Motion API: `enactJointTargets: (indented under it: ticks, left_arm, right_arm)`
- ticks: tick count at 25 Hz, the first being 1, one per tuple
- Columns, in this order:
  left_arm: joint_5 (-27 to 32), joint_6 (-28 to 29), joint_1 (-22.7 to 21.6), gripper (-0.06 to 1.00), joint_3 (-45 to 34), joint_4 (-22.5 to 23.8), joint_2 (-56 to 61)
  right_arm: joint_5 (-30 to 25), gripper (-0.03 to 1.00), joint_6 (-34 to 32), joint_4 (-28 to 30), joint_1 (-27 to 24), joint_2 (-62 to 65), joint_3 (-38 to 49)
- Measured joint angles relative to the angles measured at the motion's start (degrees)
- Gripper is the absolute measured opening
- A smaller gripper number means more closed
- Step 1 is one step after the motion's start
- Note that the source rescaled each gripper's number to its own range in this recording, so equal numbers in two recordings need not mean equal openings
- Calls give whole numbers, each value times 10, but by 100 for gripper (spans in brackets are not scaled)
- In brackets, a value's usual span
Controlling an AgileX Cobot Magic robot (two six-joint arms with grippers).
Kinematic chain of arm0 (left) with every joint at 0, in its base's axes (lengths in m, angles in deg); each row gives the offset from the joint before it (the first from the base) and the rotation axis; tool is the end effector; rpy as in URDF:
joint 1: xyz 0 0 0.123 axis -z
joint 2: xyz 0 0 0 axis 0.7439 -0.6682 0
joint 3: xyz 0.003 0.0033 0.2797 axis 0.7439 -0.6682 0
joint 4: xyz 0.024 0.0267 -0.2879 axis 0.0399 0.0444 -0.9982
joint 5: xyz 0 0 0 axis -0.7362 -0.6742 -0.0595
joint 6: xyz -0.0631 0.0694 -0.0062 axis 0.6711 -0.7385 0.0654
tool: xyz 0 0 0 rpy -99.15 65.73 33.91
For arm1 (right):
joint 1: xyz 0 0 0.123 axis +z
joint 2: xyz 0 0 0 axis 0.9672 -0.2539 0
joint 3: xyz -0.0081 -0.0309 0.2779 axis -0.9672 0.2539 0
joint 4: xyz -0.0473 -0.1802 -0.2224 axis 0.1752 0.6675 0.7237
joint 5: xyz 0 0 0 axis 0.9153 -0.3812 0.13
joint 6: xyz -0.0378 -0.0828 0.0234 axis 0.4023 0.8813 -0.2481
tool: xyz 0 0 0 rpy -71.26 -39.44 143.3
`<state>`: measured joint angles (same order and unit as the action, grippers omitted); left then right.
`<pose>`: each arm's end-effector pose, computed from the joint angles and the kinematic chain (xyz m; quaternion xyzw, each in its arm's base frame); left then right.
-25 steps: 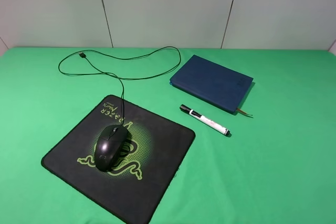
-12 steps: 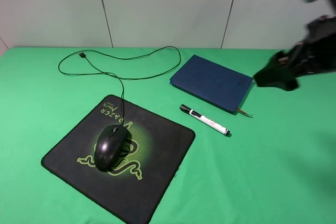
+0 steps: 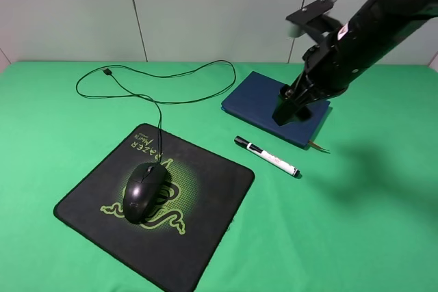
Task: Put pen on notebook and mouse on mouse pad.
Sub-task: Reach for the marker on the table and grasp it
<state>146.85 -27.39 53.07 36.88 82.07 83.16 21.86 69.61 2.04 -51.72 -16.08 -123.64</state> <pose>0.0370 -0.0066 0.2926 0.0888 0.8500 -0.0123 0.5191 0.3204 0.1498 0.2034 -0.3834 0.8972 0.0516 0.2131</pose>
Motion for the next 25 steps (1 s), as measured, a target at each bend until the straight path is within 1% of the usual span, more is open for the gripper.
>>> enactJointTargets:
  ticks: [3, 11, 19, 25]
  left_arm:
    - [0, 0, 0, 100, 0, 0, 0]
    - [0, 0, 0, 100, 0, 0, 0]
    - [0, 0, 0, 100, 0, 0, 0]
    - [0, 0, 0, 100, 0, 0, 0]
  right_arm:
    - [11, 100, 3, 2, 12, -24, -3]
    - [37, 100, 5, 2, 67, -84, -3]
    - [56, 100, 8, 4, 72, -163, -3]
    - [73, 100, 8, 7, 72, -193, -3]
